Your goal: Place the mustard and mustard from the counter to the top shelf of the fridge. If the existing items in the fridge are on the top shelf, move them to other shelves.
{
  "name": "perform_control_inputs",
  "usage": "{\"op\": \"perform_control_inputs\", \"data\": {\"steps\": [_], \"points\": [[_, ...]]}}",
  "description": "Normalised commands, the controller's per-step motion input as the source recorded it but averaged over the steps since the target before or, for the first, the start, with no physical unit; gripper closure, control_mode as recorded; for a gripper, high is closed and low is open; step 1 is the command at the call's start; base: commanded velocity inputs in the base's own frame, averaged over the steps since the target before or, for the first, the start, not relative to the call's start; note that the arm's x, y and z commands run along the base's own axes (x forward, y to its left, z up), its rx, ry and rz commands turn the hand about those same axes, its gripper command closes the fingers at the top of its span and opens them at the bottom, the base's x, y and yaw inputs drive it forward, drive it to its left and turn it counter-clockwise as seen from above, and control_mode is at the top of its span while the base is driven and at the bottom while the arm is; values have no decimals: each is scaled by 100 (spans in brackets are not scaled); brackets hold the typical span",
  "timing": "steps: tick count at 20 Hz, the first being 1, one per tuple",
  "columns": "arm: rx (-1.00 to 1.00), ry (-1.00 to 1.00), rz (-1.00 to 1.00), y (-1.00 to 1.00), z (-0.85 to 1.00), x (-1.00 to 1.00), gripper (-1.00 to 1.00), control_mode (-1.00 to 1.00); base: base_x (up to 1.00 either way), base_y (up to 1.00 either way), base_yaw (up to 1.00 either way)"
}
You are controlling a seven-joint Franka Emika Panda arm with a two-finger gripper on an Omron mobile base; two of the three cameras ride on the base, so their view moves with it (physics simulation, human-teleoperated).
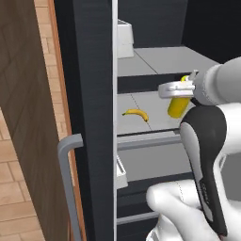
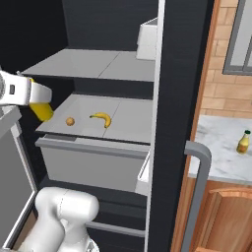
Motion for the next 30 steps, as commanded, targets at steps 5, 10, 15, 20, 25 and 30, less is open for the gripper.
{"op": "perform_control_inputs", "data": {"steps": [5,10,15,20,25,30], "points": [[9,-3,-1,-21,66,99,100,-100,0,0,0],[5,-2,0,-6,35,100,100,-100,0,0,0],[0,0,-1,0,5,100,100,-100,0,0,0],[0,5,0,0,0,100,100,-100,0,0,0],[0,6,0,0,-7,100,100,-100,0,0,0],[0,6,0,0,-14,93,100,-100,0,0,0]]}}
